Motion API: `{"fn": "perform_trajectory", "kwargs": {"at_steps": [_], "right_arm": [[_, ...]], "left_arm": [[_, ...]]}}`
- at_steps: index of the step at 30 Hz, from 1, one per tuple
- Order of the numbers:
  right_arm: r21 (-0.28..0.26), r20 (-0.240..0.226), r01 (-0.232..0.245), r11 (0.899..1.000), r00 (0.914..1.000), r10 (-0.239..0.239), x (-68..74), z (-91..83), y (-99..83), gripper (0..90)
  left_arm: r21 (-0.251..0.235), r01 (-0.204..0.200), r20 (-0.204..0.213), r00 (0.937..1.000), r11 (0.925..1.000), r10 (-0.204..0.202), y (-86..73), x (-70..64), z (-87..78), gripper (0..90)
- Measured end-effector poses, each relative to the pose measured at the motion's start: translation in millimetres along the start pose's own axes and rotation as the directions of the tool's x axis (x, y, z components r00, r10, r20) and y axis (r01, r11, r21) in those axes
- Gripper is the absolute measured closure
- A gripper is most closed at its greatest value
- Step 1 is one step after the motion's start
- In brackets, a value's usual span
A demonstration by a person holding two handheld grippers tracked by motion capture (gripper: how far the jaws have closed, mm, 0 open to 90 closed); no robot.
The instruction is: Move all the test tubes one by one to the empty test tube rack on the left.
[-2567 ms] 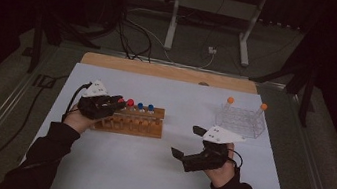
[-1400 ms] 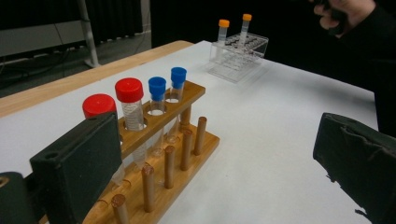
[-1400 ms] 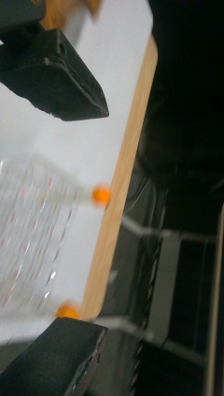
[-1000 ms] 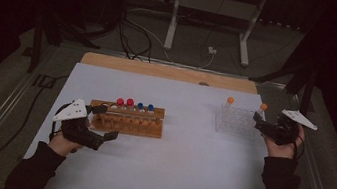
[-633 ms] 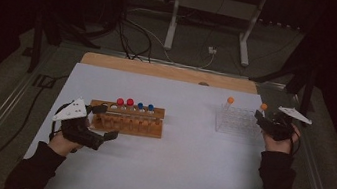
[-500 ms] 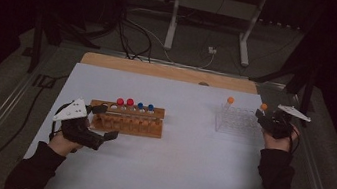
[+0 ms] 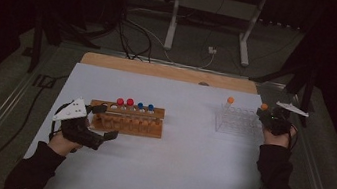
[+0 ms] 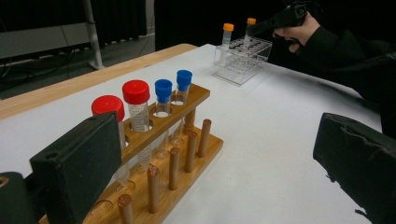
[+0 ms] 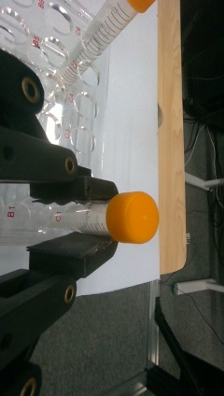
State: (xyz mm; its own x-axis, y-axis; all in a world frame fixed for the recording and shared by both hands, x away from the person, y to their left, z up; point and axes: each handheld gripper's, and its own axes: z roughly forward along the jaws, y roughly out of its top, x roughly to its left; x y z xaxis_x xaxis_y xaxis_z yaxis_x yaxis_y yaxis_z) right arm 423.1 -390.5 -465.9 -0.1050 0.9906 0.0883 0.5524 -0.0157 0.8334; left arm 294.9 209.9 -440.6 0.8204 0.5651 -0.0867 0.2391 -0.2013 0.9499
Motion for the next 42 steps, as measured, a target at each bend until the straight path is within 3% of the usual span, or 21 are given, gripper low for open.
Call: {"fn": "perform_trajectory", "kwargs": {"at_steps": [8, 15, 19, 27, 34, 42], "right_arm": [[-0.004, 0.014, 0.025, 1.0, 0.9996, -0.024, 1.6, -3.6, 2.1, 73.6], [-0.038, 0.019, 0.039, 0.999, 0.9991, -0.039, 2.6, -12.1, 9.3, 74.1], [-0.072, 0.002, 0.018, 0.997, 0.9998, -0.017, -0.1, -20.9, 15.8, 74.2], [-0.143, -0.007, 0.047, 0.989, 0.9988, -0.049, 4.0, -48.4, 33.3, 74.3], [-0.168, -0.07, 0.099, 0.981, 0.9912, -0.112, 24.4, -68.0, 35.1, 74.3], [-0.163, -0.164, 0.141, 0.976, 0.972, -0.168, 51.3, -82.2, 25.7, 74.3]], "left_arm": [[0.003, 0.0, 0.003, 1.0, 1.0, 0.0, -0.1, 0.0, 0.2, 2.1], [0.002, 0.002, 0.004, 1.0, 1.0, -0.002, 0.3, 0.0, 0.4, 2.1], [0.002, 0.003, 0.006, 1.0, 1.0, -0.003, 0.5, -0.1, -0.1, 2.1], [0.007, 0.004, 0.015, 0.9999, 1.0, -0.004, 1.4, -0.4, 0.3, 2.1], [0.016, 0.002, 0.026, 0.9996, 0.9999, -0.002, 1.9, -2.3, 1.0, 2.1], [0.022, -0.001, 0.031, 0.9995, 0.9998, 0.001, 2.7, -2.8, 0.7, 2.1]]}}
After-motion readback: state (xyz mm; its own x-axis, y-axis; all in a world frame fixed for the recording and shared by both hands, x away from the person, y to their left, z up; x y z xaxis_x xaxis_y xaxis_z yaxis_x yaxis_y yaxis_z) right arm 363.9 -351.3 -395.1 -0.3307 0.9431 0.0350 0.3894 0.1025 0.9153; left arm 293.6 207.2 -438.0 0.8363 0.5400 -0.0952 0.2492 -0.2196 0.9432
